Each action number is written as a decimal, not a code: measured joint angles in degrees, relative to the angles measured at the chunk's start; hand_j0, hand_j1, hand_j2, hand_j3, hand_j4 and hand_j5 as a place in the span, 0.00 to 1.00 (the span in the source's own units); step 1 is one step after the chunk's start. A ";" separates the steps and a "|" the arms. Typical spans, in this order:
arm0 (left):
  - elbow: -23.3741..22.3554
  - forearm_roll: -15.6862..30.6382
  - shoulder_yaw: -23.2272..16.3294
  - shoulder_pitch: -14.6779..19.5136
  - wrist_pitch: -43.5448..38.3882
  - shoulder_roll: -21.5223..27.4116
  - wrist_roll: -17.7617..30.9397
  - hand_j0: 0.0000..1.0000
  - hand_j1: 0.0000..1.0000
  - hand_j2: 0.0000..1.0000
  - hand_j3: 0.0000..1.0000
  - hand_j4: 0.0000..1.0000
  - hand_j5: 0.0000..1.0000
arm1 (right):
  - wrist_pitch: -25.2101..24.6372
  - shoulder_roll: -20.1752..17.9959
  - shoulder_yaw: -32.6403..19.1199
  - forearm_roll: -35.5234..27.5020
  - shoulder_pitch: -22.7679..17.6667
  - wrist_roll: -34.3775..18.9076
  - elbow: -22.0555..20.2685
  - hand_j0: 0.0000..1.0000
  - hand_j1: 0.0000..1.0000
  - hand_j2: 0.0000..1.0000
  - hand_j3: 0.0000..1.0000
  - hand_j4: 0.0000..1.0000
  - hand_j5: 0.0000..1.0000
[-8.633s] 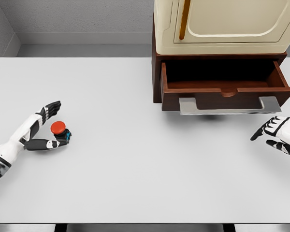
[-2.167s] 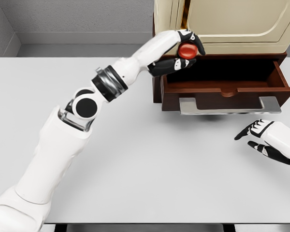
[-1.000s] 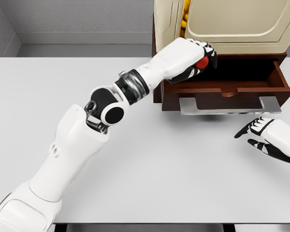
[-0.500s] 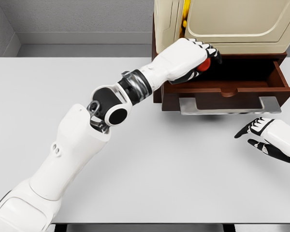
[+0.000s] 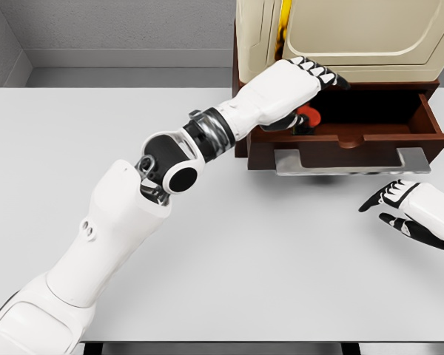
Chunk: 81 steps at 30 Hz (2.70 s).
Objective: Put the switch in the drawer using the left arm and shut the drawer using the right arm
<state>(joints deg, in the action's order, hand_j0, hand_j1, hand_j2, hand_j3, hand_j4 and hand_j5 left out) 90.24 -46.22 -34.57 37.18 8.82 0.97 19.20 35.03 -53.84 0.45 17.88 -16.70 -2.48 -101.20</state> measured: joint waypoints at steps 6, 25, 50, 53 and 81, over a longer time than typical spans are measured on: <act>0.65 0.66 0.26 -0.26 0.05 0.18 -0.01 1.00 1.00 1.00 1.00 1.00 1.00 | 0.00 -0.03 0.00 0.00 0.09 0.00 0.04 0.57 0.57 0.57 0.57 0.57 0.57; 12.46 49.50 -0.08 -1.67 -0.31 11.60 4.72 1.00 1.00 1.00 1.00 1.00 1.00 | 0.00 -0.21 0.00 0.00 0.00 0.01 0.06 0.57 0.57 0.57 0.57 0.57 0.57; 10.05 76.36 -2.39 4.66 -29.92 19.55 5.57 1.00 1.00 1.00 1.00 1.00 1.00 | 0.00 -0.48 0.00 -0.07 -0.09 0.09 0.06 0.57 0.57 0.57 0.57 0.57 0.57; 9.21 75.56 -2.51 4.39 -30.01 19.80 5.48 1.00 1.00 1.00 1.00 1.00 1.00 | 0.00 -0.48 0.00 -0.08 -0.09 0.09 0.06 0.57 0.57 0.57 0.57 0.57 0.57; 6.03 73.78 -5.66 6.94 -30.11 15.03 5.42 1.00 1.00 1.00 1.00 1.00 1.00 | 0.00 -0.48 0.00 -0.09 -0.09 0.09 0.06 0.57 0.57 0.57 0.57 0.57 0.57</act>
<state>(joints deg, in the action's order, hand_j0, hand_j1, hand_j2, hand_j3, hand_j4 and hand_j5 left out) 96.27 27.56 -40.23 44.12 -21.29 16.00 24.62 35.02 -54.33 0.45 17.79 -16.79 -2.40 -101.14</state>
